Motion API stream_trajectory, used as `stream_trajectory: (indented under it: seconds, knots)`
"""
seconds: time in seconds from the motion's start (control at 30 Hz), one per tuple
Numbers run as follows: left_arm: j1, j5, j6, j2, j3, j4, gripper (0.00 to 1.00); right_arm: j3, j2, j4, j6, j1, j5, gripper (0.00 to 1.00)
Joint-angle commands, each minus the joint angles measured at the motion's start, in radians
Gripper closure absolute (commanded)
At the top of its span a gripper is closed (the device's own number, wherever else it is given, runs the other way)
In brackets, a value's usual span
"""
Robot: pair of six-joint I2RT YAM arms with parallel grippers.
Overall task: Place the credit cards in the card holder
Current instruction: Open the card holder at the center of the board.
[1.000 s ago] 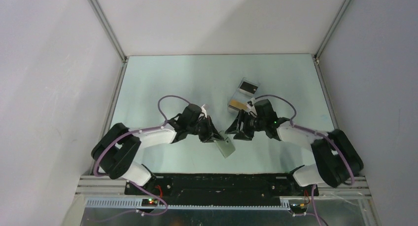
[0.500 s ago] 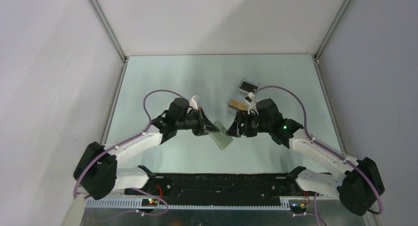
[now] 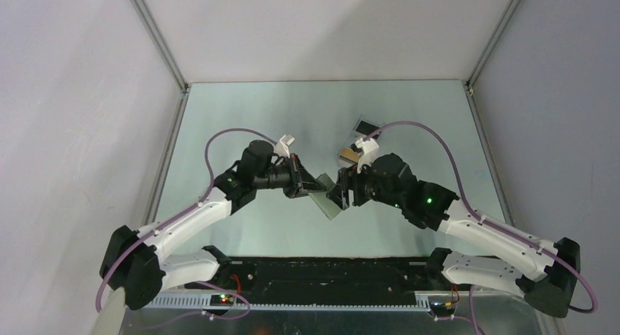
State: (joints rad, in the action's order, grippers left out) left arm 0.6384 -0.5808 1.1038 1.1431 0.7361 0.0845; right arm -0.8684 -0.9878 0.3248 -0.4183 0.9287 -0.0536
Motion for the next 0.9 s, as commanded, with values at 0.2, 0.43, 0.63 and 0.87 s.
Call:
stream_trajectory:
  seconds: [0.2,0.43,0.63,0.87]
  knots:
    - [-0.004,-0.052,0.048,-0.049,0.055,-0.002,1.00,-0.092,-0.065,0.074,0.140,0.142,0.331,0.31]
    - [-0.003,-0.055,0.063,-0.049,0.053,-0.008,1.00,-0.110,-0.114,0.094,0.192,0.252,0.542,0.34]
    - [-0.004,-0.054,0.089,-0.057,0.045,-0.025,1.00,-0.157,-0.198,0.146,0.191,0.335,0.787,0.37]
    - [-0.005,-0.047,0.105,-0.064,0.027,-0.029,1.00,-0.190,-0.225,0.173,0.167,0.329,0.903,0.48]
